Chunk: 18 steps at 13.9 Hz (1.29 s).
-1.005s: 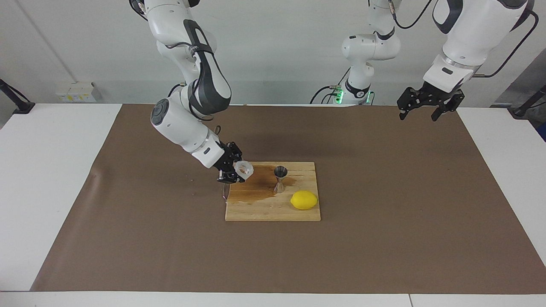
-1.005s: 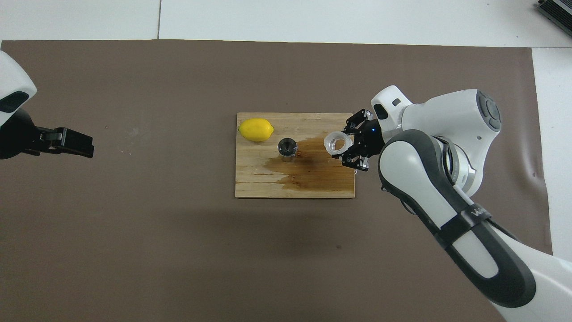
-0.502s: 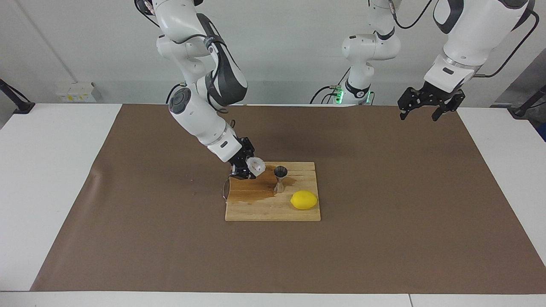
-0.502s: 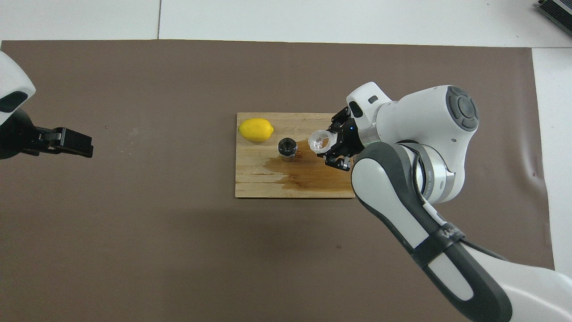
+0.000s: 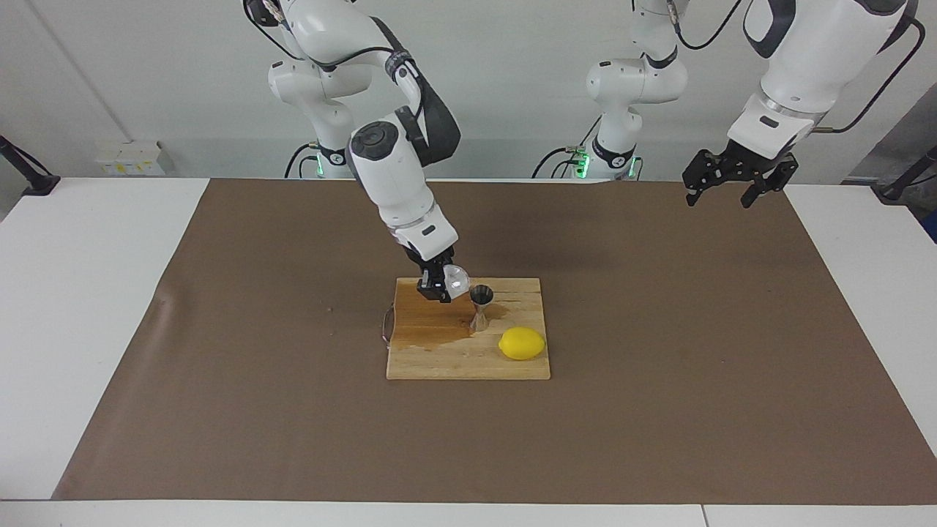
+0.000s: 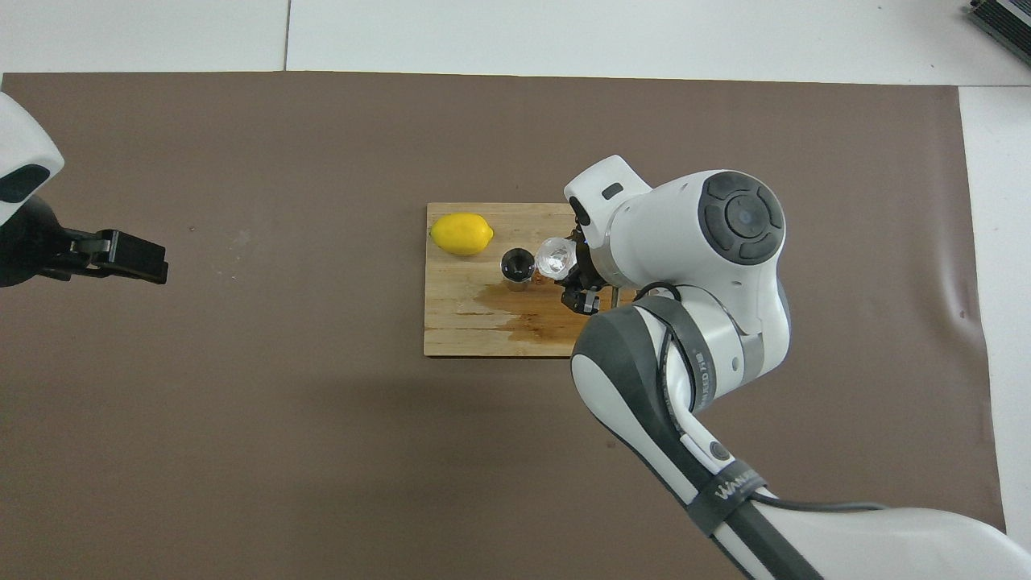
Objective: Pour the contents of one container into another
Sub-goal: 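Lift the white cup with the right gripper over the metal cup, then tilt the white cup with the right gripper to pour into the metal cup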
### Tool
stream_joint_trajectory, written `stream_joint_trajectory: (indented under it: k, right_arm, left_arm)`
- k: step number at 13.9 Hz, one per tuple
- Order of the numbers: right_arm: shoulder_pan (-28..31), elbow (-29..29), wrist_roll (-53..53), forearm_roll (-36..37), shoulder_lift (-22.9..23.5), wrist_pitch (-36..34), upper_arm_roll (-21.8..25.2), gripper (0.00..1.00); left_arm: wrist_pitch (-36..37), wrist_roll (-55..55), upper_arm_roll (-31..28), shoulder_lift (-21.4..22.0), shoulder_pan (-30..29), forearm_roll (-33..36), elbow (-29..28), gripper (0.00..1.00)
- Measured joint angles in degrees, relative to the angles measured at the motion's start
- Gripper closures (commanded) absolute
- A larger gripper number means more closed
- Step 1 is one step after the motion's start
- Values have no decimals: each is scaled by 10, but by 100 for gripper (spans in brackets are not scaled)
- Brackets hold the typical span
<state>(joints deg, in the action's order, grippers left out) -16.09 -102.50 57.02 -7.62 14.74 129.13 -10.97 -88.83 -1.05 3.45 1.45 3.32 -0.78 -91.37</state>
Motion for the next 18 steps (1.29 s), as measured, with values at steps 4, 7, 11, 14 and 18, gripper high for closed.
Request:
stream_joint_trajectory:
  k: [4, 7, 11, 14, 18]
  right_arm:
    - [-23, 18, -56, 74, 0, -28, 0, 88]
    - [-32, 23, -67, 103, 0, -44, 0, 88]
    - [-41, 26, -86, 141, 0, -65, 0, 88]
    - [-47, 42, -86, 165, 0, -86, 0, 89]
    - [-55, 63, -87, 183, 2, -106, 0, 89]
  left_arm:
    - [0, 0, 0, 0, 0, 0, 0, 0]
    - [0, 0, 0, 0, 0, 0, 0, 0]
    - [0, 0, 0, 0, 0, 0, 0, 0]
    - [0, 0, 0, 0, 0, 0, 0, 0]
    - [0, 0, 0, 0, 0, 0, 0, 0]
